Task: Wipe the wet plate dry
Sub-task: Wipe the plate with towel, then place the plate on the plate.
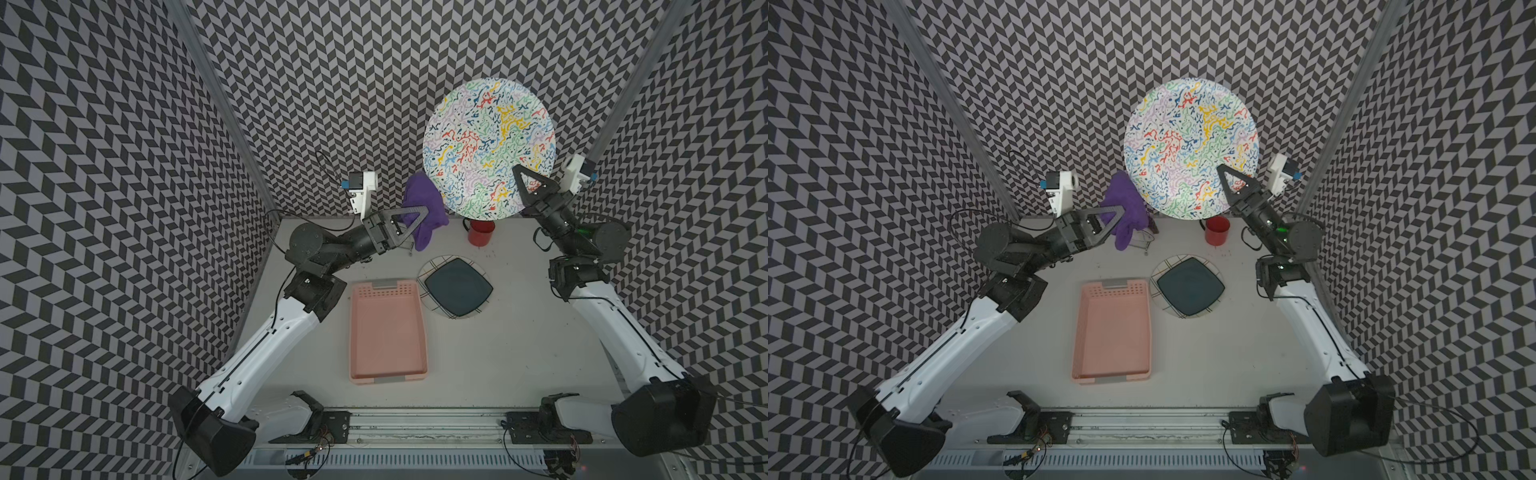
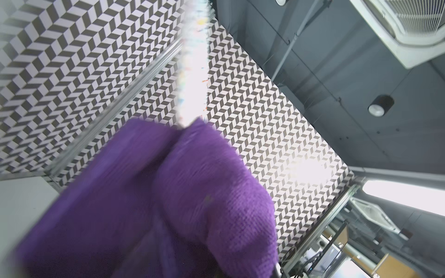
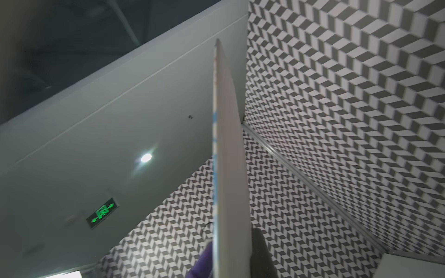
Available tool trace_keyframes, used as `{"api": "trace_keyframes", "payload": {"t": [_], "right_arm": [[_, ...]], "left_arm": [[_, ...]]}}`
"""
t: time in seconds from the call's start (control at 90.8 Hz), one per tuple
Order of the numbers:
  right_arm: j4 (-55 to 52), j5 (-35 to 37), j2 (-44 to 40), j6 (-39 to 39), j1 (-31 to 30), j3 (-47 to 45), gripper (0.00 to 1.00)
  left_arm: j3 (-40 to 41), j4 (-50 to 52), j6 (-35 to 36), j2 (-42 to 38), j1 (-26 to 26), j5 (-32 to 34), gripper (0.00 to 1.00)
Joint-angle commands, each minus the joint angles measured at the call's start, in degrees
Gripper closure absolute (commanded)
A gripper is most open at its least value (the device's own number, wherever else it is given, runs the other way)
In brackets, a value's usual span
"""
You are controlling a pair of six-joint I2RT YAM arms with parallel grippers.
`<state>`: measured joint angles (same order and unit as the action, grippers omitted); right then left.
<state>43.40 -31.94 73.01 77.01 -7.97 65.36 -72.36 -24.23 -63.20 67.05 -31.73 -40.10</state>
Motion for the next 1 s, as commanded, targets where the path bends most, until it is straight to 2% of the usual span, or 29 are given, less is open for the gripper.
{"api": "trace_keyframes", "payload": {"t": [0.0,0.066,0.165,0.308,0.485,0.606,0.738,0.991], "right_arm": [[-18.96,6.84,-3.98,-12.24,0.45,-2.97,1.0],[-26.5,11.91,-7.02,-17.39,0.4,-5.77,1.0],[-36.06,18.02,-12.87,-20.61,0.37,-11.83,1.0],[-39.86,20.39,-18.86,-21.71,0.35,-23.1,1.0],[-37.63,17.42,-17.2,-24.44,0.39,-30.4,1.0],[-35.13,12.4,-10.02,-26.74,0.4,-30.61,1.0],[-28.38,7.38,-1.78,-25.52,0.08,-30.54,1.0],[-23.54,5.84,8.09,-24.67,-0.99,-30.5,1.0]], "left_arm": [[-2.06,14.73,16.74,-3.37,1.46,1.07,1.0],[-3.09,25.13,23.3,-3.87,1.95,6.64,1.0],[-5.06,38.99,30.89,-3.81,2.18,19.12,1.0],[-3.51,46.29,34.31,-4.27,3.46,28.54,1.0],[-0.12,46.99,33.93,-5.09,4.29,31.41,1.0],[1.26,46.99,33.46,-5.57,4.44,31.77,1.0],[2.44,46.54,32.72,-6.25,4.49,31.66,1.0],[3.57,46.03,32.18,-6.88,4.61,31.22,1.0]]}}
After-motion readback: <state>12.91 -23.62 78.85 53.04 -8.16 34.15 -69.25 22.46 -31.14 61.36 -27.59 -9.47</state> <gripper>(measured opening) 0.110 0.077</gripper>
